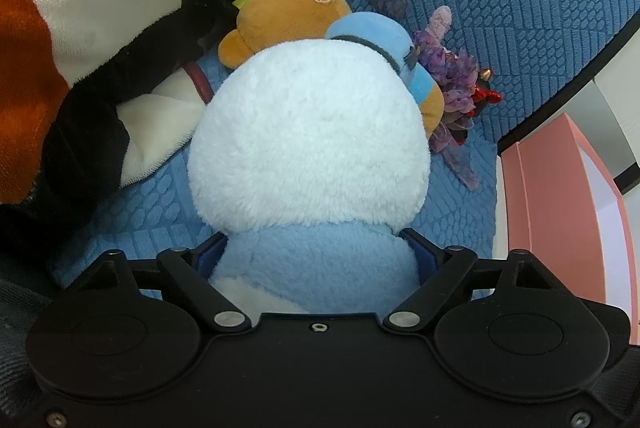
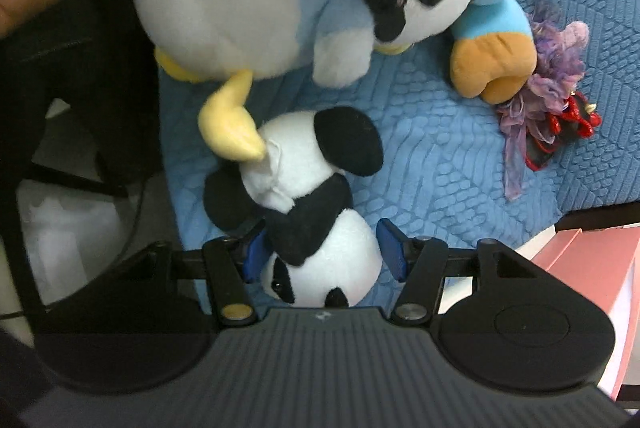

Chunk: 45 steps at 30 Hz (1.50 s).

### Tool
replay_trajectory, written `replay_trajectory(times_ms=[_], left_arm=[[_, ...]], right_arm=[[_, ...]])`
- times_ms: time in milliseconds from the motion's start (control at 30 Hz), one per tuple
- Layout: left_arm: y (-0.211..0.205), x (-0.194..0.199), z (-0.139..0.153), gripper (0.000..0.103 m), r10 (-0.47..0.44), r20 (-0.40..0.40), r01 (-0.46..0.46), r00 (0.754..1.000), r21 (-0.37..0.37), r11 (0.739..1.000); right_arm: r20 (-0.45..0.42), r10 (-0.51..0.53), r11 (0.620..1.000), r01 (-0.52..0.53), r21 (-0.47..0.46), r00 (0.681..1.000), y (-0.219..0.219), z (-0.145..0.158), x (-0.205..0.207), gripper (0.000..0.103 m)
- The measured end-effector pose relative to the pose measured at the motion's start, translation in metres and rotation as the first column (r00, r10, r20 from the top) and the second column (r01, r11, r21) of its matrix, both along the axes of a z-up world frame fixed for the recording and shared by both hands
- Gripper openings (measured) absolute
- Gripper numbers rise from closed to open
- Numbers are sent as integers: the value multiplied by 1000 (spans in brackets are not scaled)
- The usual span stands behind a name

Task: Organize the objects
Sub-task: 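Carry penguin with left gripper while right gripper carries panda over pink box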

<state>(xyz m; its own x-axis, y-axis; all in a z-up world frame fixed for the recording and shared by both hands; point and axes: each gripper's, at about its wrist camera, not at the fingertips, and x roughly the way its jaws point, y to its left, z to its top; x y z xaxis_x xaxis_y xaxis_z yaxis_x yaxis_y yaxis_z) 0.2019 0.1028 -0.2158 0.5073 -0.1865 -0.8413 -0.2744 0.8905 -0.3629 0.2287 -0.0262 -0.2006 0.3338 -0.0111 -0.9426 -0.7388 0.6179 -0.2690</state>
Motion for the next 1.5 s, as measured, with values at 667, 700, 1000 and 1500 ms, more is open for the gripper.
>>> replay_trajectory(times_ms=[667, 700, 1000, 1500], left_arm=[[-31, -36, 56, 79, -70, 45, 75, 997, -139, 987], [-34, -36, 62, 79, -70, 48, 76, 996, -143, 987], [-67, -30, 126, 79, -119, 118, 138, 986, -169, 976], [-159, 0, 202, 79, -198, 220, 237, 955, -169, 957]], right_arm=[[-166, -716, 555, 697, 453, 678, -112, 81, -19, 56], [-167, -715, 552, 694, 463, 679, -114, 87, -20, 56], [-157, -747, 483, 690, 539, 646, -147, 145, -22, 56], [-103, -830, 387, 700, 600, 548, -232, 204, -47, 56]])
